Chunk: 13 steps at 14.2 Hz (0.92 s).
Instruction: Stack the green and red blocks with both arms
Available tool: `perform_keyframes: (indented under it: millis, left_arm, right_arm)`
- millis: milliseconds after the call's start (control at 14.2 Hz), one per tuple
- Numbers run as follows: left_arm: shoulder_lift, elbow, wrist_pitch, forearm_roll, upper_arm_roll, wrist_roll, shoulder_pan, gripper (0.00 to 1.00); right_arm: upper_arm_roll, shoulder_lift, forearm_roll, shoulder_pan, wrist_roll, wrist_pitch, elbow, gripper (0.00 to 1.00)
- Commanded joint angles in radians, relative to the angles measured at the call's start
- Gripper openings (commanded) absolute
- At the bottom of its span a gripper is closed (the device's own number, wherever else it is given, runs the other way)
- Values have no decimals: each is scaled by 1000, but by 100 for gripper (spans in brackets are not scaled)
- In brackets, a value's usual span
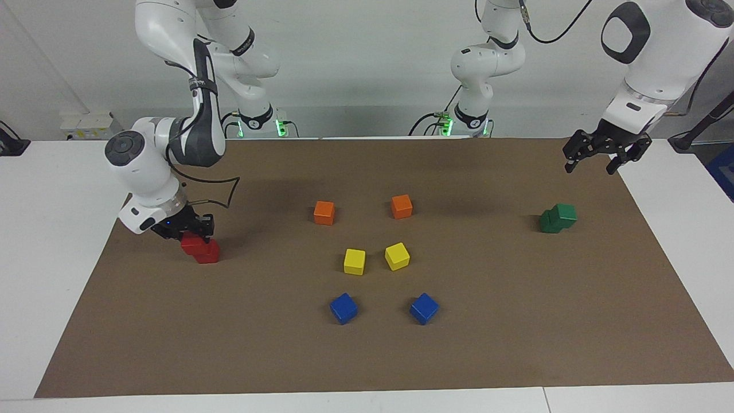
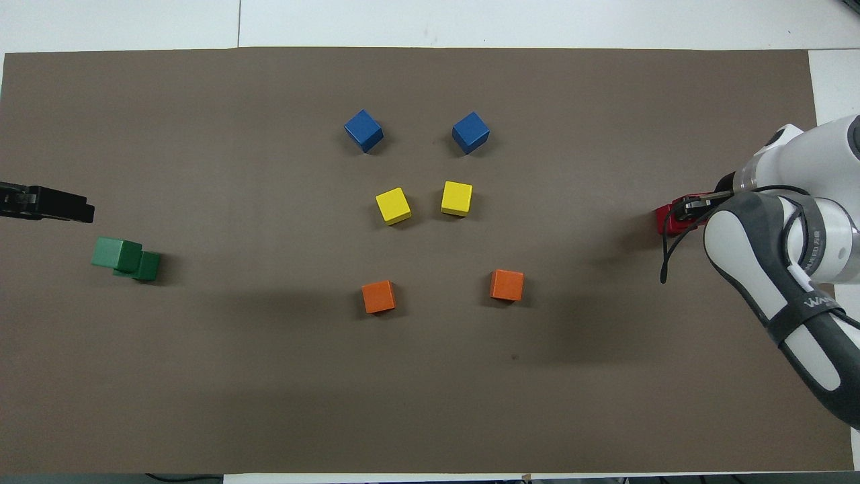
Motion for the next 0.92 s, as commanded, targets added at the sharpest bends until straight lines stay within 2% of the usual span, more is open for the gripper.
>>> perform_keyframes:
  millis: [0,352,846]
  left_arm:
    - [-10,25,-46,14,79,-99,-99,100]
    - [20,103,-127,15,81,-104,-114,100]
    - [16,96,-100,5,79,-104,-111,100]
  right_arm:
    - [2,-2,7,-2,-31,35,-20,0]
    - [2,-3,7,0,-30,43,-29,0]
    - [2,-3,7,0,-28,43,-29,0]
